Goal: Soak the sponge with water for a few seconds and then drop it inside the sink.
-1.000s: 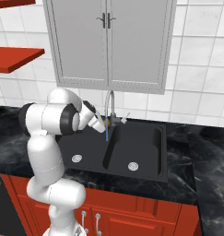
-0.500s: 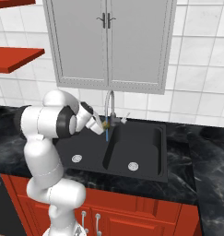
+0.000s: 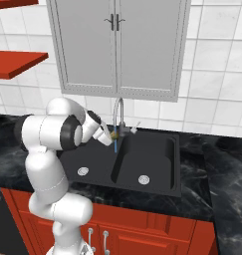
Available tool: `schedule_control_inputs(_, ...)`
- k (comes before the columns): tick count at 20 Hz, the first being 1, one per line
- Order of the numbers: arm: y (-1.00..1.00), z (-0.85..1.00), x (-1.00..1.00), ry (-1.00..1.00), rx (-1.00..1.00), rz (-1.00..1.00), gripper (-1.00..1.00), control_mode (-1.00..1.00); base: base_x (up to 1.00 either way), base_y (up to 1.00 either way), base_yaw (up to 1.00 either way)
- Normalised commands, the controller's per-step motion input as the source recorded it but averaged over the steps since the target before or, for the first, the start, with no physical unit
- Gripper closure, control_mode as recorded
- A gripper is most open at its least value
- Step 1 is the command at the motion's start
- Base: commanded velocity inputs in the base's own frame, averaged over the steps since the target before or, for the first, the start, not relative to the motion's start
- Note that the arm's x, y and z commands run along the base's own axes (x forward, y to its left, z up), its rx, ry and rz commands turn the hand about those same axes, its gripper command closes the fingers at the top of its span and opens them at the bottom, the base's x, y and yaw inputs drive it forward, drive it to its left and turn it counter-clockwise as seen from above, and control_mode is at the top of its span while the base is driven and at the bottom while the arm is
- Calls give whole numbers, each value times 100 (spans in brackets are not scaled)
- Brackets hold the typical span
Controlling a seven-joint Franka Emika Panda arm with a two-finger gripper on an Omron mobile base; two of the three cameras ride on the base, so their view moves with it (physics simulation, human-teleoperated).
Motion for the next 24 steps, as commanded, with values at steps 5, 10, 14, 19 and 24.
schedule_control_inputs(5, 0, 0, 10, 0, 0, 0, 100, -100, 0, 0, 0)
schedule_control_inputs(10, 6, 1, 1, 0, 0, 0, 100, -100, 0, 0, 0)
schedule_control_inputs(14, 22, 26, 0, 1, 0, 2, 100, -100, 0, 0, 0)
schedule_control_inputs(19, 36, 26, -5, 1, 2, 9, 100, -100, 0, 0, 0)
schedule_control_inputs(24, 49, 5, -10, 1, 7, 13, 100, -100, 0, 0, 0)
